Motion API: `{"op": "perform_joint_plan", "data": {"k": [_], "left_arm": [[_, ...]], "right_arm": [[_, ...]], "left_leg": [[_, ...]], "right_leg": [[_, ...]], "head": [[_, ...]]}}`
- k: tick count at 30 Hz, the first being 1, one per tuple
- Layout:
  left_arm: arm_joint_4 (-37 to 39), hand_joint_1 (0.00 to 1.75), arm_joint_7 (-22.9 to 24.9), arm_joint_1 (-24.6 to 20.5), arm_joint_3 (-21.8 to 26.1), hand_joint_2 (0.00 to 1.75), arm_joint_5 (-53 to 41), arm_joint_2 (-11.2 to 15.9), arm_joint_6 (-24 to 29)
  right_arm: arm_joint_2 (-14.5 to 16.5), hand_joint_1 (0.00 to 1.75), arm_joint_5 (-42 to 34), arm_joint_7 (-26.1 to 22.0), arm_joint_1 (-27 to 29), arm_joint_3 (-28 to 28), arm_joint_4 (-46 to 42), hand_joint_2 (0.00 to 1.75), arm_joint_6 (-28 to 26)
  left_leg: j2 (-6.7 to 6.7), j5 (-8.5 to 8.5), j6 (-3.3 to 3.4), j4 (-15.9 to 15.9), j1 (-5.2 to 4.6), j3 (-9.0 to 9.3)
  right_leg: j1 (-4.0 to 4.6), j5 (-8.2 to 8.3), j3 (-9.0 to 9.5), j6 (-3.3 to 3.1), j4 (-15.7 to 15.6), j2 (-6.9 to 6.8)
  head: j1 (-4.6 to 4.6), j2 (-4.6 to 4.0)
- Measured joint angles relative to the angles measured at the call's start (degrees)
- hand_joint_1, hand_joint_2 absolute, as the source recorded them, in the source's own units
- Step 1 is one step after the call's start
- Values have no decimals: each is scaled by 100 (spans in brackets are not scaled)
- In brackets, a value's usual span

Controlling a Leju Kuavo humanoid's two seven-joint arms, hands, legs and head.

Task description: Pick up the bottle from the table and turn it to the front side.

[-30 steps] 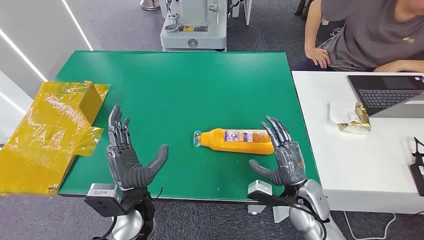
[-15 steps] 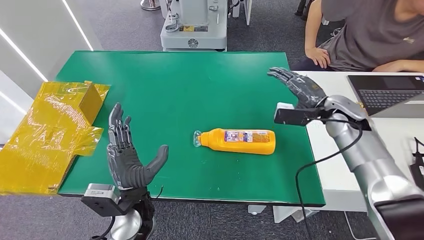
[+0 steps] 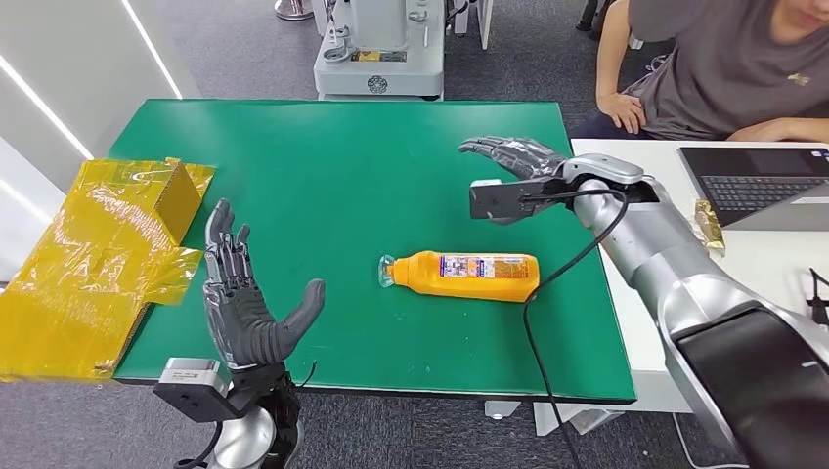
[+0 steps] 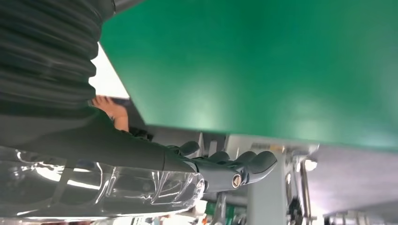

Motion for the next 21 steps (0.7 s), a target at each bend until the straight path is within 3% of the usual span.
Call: {"op": "perform_joint_plan", "data": {"k": [10, 21], "left_arm": [[0, 0, 0, -61, -97, 175, -24, 18, 137], [0, 0, 0, -84, -127, 175, 55, 80, 149]], "right_arm": [[564, 0, -2, -84, 470, 289, 527, 175, -106], [623, 0, -28, 60, 1052, 406, 802, 175, -164]], "left_leg": [[0, -1, 0, 1, 1, 1], [-1, -2, 0, 3, -1, 1]], "right_leg": [[0, 0, 0, 0, -3, 1], [-1, -1, 0, 2, -5, 0]], "head": [[-1, 0], [-1, 0]]}}
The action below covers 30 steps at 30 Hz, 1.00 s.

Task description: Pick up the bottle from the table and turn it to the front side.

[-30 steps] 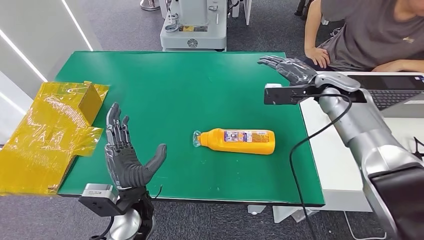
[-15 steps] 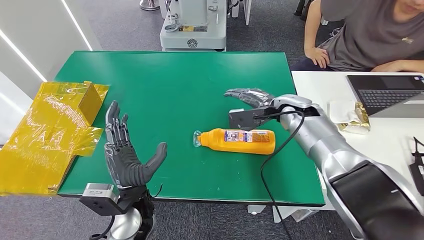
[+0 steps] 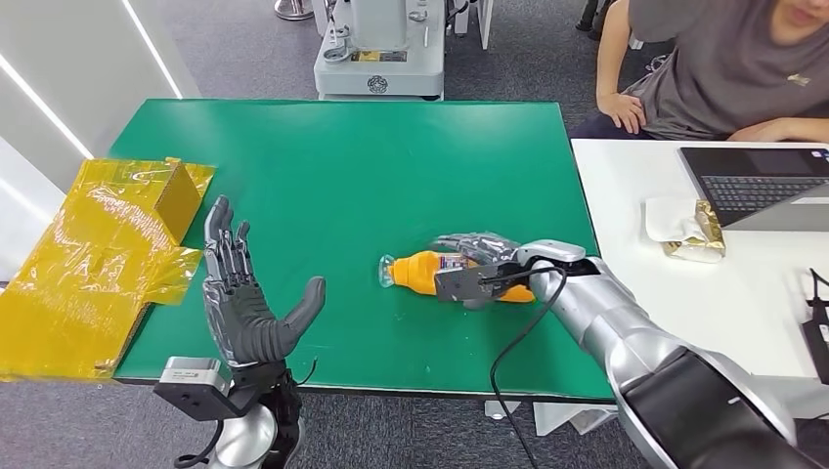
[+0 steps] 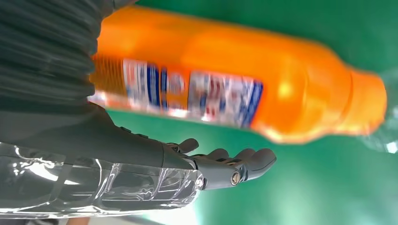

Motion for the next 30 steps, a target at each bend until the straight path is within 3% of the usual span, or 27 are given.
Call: {"op": "perform_joint_plan", "data": {"k": [20, 30], "left_arm": [[0, 0, 0, 19, -20, 175, 20, 79, 88], [0, 0, 0, 19, -20, 175, -38, 74, -61]], "right_arm": [[-164, 0, -13, 25, 258, 75, 100, 175, 54], [-226, 0, -12, 116, 325, 82, 100, 175, -209]], "left_leg": [[5, 0, 0, 0, 0, 5], [8, 0, 0, 0, 0, 12]], "right_leg": [[0, 1, 3, -1, 1, 4], [0, 2, 8, 0, 0, 7]], "head": [[0, 0], [1, 0]]}}
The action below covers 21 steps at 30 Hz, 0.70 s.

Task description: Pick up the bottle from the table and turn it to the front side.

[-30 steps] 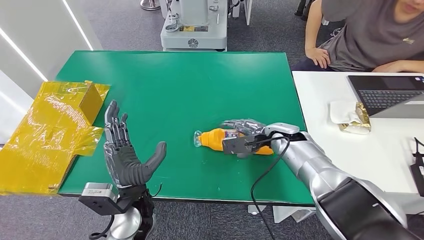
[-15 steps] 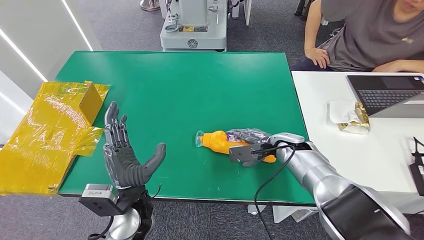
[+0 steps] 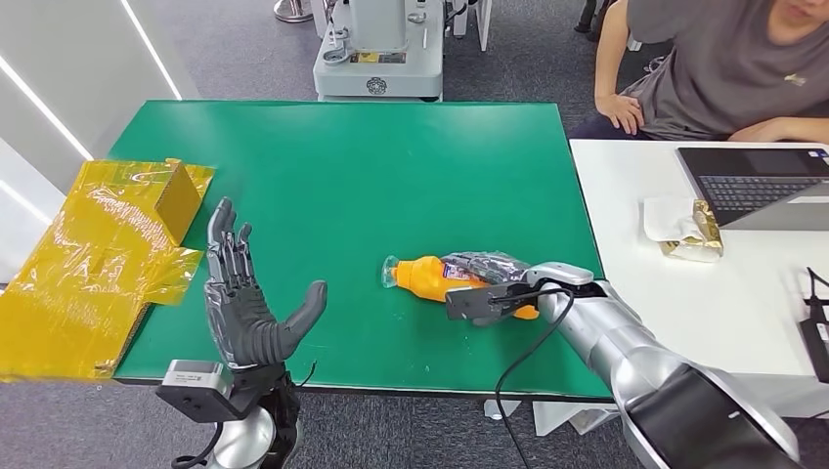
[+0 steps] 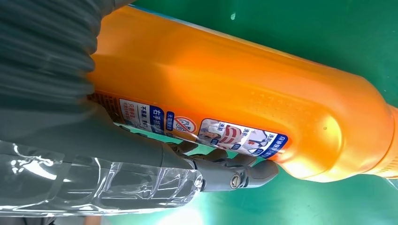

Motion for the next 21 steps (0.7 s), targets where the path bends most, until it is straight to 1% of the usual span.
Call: {"op": "perform_joint_plan", "data": {"k": [6, 21], "left_arm": [[0, 0, 0, 1, 0, 175, -12, 1, 15], [0, 0, 0, 2, 0, 175, 8, 1, -6]], "right_arm": [[-40, 0, 36, 45, -7, 33, -1, 175, -49], [-271, 0, 150, 127, -150, 203, -1, 175, 98]], "left_leg": [[-1, 1, 1, 3, 0, 0], [-4, 1, 2, 6, 0, -5]], "right_leg": [[0, 2, 5, 1, 0, -1], [0, 2, 3, 1, 0, -4]], "head": [[-1, 0], [1, 0]]}}
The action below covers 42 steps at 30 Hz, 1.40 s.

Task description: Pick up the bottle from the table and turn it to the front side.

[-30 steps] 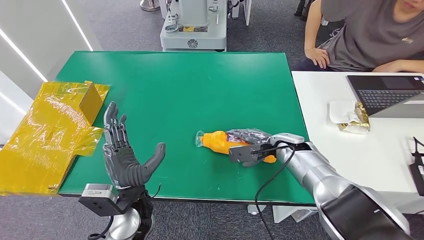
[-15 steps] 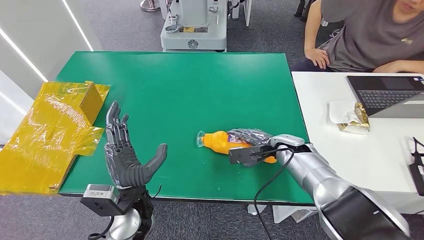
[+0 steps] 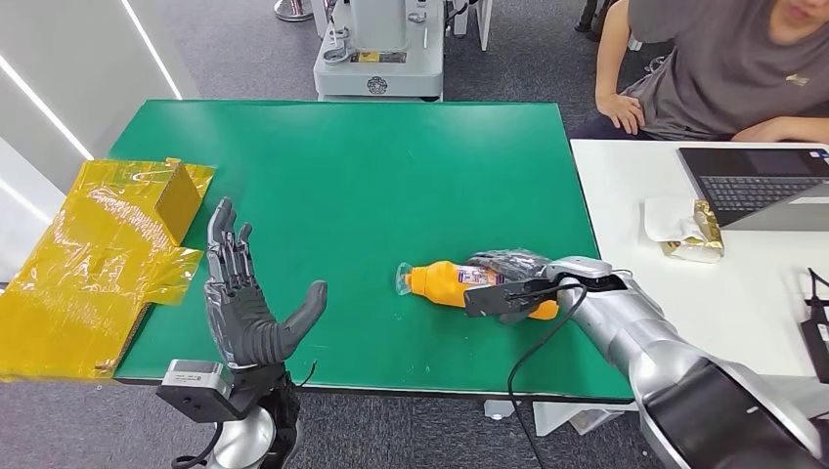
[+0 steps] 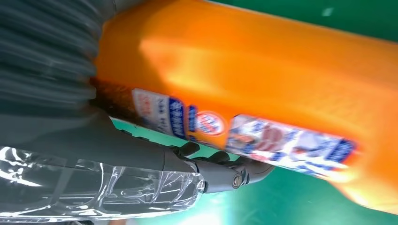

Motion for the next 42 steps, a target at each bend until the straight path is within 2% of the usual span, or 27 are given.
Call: {"op": "perform_joint_plan", "data": {"k": [13, 14, 17, 18, 25, 42], "left_arm": [[0, 0, 0, 1, 0, 175, -1, -2, -67], [0, 0, 0, 1, 0, 175, -1, -3, -77], [0, 0, 0, 2, 0, 175, -7, -4, -97], [0, 0, 0, 3, 0, 175, -11, -5, -100], [0, 0, 0, 33, 0, 175, -70, -8, -120], [0, 0, 0, 50, 4, 175, -105, -95, -336]], "right_arm": [[-122, 0, 196, -13, -171, 189, -1, 175, 83], [-139, 9, 197, -13, -184, 199, -2, 175, 74], [-191, 140, 202, -15, -205, 224, -2, 175, 33], [-208, 175, 214, -15, -206, 231, -3, 175, -9], [-299, 175, 257, 2, -204, 293, -35, 175, -482], [-458, 175, 84, 59, -86, 320, -66, 175, -859]], "left_leg": [[1, 0, 0, 0, 0, 0], [1, 0, 0, 0, 0, 0], [0, 0, 0, 0, 0, -1], [-1, 0, 0, 0, 0, -2], [0, 0, 0, 0, 0, -3], [-2, -1, 2, 0, -1, -4]], "right_leg": [[0, 0, -2, 0, 0, 1], [0, 0, -2, 0, 0, 1], [0, 0, -1, 0, 0, 0], [0, 0, -1, 0, 0, 0], [0, 0, -2, 0, 0, 0], [-1, 0, -3, 0, -1, -2]], "head": [[1, 0], [0, 0], [0, 0], [0, 0], [0, 0], [1, 0]]}}
